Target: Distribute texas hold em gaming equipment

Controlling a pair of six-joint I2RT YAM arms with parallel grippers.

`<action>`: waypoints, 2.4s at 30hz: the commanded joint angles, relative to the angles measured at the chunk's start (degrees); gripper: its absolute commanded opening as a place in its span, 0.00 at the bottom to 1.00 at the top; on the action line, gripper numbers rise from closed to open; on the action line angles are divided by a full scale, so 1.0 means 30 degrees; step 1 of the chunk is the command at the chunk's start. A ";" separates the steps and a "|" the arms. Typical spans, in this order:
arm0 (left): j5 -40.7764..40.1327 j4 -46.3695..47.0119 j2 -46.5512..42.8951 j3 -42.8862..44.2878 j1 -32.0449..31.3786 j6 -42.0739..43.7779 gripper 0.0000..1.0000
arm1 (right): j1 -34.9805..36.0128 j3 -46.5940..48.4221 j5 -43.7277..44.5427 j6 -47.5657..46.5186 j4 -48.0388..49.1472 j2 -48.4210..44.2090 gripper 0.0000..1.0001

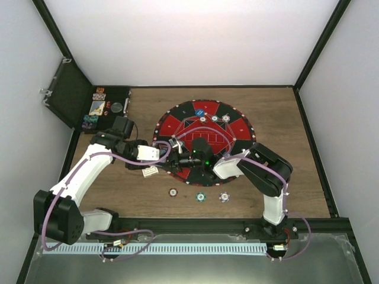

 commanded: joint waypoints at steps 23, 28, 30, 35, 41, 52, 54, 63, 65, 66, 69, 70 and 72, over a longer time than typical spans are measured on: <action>0.3302 -0.0564 -0.2952 -0.1277 -0.0800 -0.1305 0.95 | 0.0548 -0.0680 -0.2785 0.1916 0.3507 0.0557 0.12; 0.2839 0.0704 -0.3474 -0.2040 -0.1034 -0.1765 0.85 | 0.0827 -0.0038 -0.2833 0.1971 0.3242 0.0681 0.12; 0.2748 0.0836 -0.3461 -0.2089 -0.1035 -0.1753 0.84 | 0.0899 0.0105 -0.2840 0.1984 0.3217 0.0756 0.12; 0.2333 0.1269 -0.3270 -0.2336 -0.1036 -0.1950 0.84 | 0.0992 0.0155 -0.2754 0.2058 0.3258 0.0859 0.12; 0.1846 0.1311 -0.3004 -0.2476 -0.1020 -0.1952 0.76 | 0.1003 0.0115 -0.2640 0.2072 0.3183 0.0960 0.12; 0.0884 0.1719 -0.2801 -0.2923 -0.1034 -0.1269 0.56 | 0.1051 0.0235 -0.2695 0.2071 0.3174 0.1171 0.12; 0.0933 0.1726 -0.2802 -0.2867 -0.1033 -0.1315 0.47 | 0.1051 0.0215 -0.2706 0.2103 0.3194 0.1203 0.17; 0.1243 0.0928 -0.2976 -0.2662 -0.1051 -0.1457 0.31 | 0.1051 0.0689 -0.2452 0.2205 0.3263 0.1466 0.36; 0.1396 0.0553 -0.3004 -0.2598 -0.1066 -0.1357 0.31 | 0.1051 0.0946 -0.2414 0.2216 0.3164 0.1578 0.38; 0.1434 0.0415 -0.3032 -0.2567 -0.1066 -0.1344 0.30 | 0.1051 0.1075 -0.2395 0.2247 0.3134 0.1656 0.38; 0.1336 0.0335 -0.3018 -0.2553 -0.1045 -0.1342 0.30 | 0.1051 0.1300 -0.2427 0.2368 0.3222 0.1767 0.37; 0.1276 0.0318 -0.2996 -0.2550 -0.1056 -0.1338 0.29 | 0.1051 0.1317 -0.2444 0.2379 0.3245 0.1767 0.36; 0.1209 0.0320 -0.2968 -0.2552 -0.1058 -0.1289 0.29 | 0.1040 0.1269 -0.2441 0.2370 0.3247 0.1733 0.31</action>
